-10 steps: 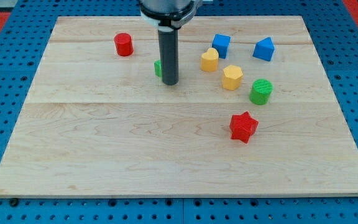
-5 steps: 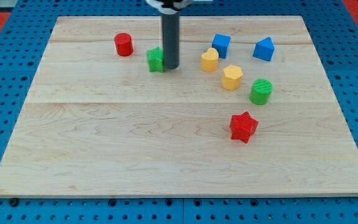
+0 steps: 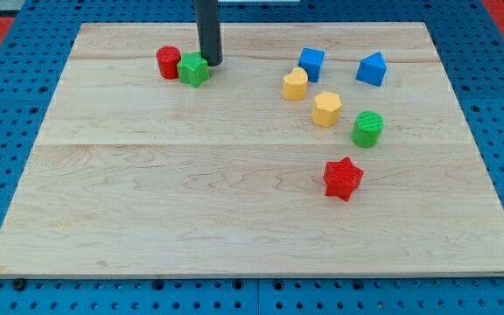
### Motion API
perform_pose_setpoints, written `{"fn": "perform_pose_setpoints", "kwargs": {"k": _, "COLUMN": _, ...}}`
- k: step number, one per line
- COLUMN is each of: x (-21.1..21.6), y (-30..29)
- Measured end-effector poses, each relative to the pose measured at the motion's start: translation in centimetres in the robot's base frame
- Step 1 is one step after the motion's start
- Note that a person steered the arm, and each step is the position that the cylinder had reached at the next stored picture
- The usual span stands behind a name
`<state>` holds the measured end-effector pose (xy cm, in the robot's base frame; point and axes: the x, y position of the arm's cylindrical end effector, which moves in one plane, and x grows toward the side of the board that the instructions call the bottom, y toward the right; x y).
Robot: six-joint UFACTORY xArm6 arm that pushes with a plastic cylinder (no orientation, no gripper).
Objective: Drag the green star to the bottom of the red circle
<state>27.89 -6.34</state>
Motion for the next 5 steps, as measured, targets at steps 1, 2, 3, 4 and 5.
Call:
{"fn": "perform_pose_setpoints", "kwargs": {"k": 1, "x": 0.7, "y": 0.0}}
{"fn": "perform_pose_setpoints", "kwargs": {"k": 2, "x": 2.8, "y": 0.0}}
{"fn": "perform_pose_setpoints", "kwargs": {"k": 3, "x": 5.0, "y": -0.7}}
{"fn": "perform_pose_setpoints", "kwargs": {"k": 4, "x": 7.5, "y": -2.0}}
{"fn": "perform_pose_setpoints", "kwargs": {"k": 5, "x": 5.9, "y": 0.6}}
